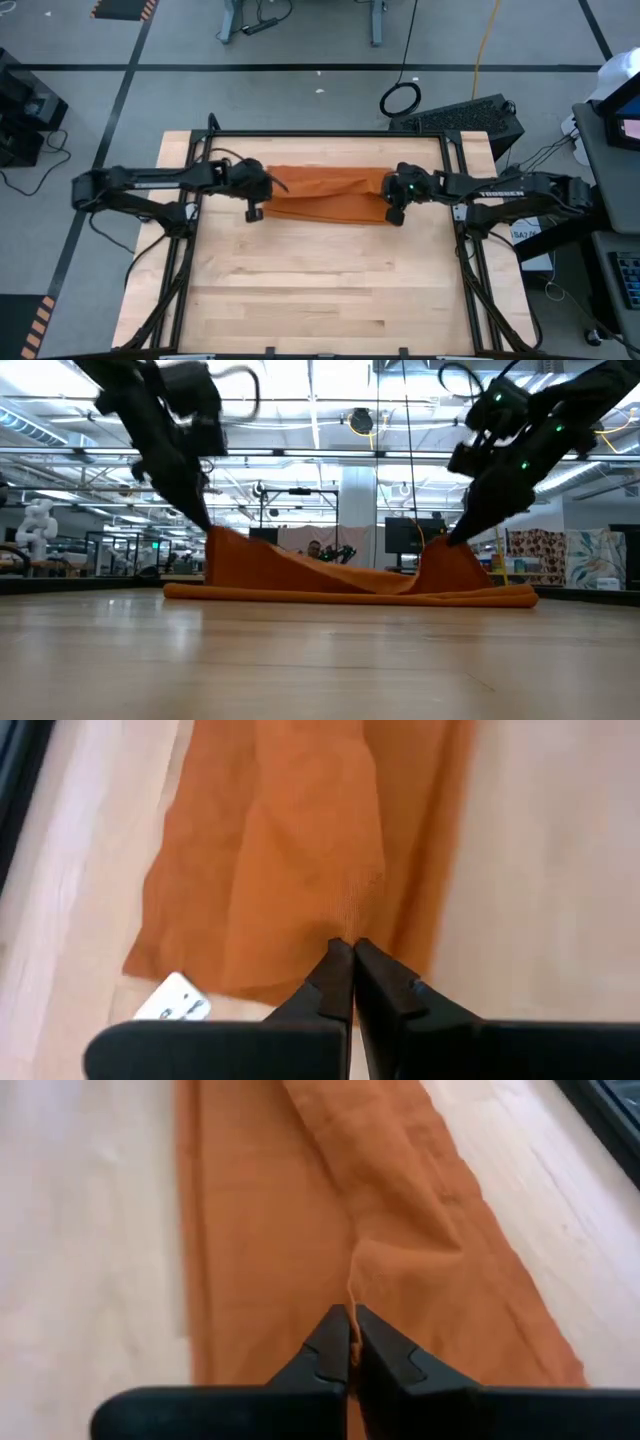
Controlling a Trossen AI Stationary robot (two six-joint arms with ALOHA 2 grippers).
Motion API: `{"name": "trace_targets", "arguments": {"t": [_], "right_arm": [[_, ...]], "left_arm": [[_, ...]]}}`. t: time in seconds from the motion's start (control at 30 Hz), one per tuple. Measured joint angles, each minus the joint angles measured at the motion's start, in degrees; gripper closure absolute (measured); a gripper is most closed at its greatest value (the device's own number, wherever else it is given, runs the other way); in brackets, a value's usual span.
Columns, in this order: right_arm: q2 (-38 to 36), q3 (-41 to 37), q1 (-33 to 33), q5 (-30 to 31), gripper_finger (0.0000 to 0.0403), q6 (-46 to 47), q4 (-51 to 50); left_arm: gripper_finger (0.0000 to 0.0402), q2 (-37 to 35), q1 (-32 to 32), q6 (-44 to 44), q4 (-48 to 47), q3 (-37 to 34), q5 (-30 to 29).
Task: Roll towel
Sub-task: Roll the brown towel
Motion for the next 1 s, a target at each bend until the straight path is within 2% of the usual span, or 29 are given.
{"name": "trace_targets", "arguments": {"t": [0.2, 0.43, 0.53, 0.7, 0.83, 1.0], "right_arm": [[-7.58, 0.52, 4.43, 0.75, 0.0402, 3.91, -2.79], [-15.89, 6.02, 10.27, 8.79, 0.0402, 5.83, -9.44], [-17.94, 8.39, 12.31, 10.47, 0.0402, 5.9, -10.12], [-18.93, 11.06, 15.18, 10.05, 0.0403, 12.13, -16.2], [-19.04, 11.67, 18.56, 6.25, 0.0403, 16.32, -17.06], [-19.08, 11.67, 22.97, 6.01, 0.0403, 21.74, -17.17]], "left_arm": [[0.0391, -9.86, -4.66, -1.37, -0.82, 0.07, 1.72], [0.0391, -18.68, -7.29, -0.97, 0.23, 1.58, 1.66], [0.0391, -21.13, -7.63, -0.84, 1.49, 1.86, 0.96], [0.0391, -23.52, -7.8, 0.12, 0.65, 1.9, -0.28], [0.0391, -24.85, -9.05, 0.08, 1.57, 1.9, 2.43], [0.0391, -25.28, -11.38, -3.43, 0.37, 1.9, 4.43]]}}
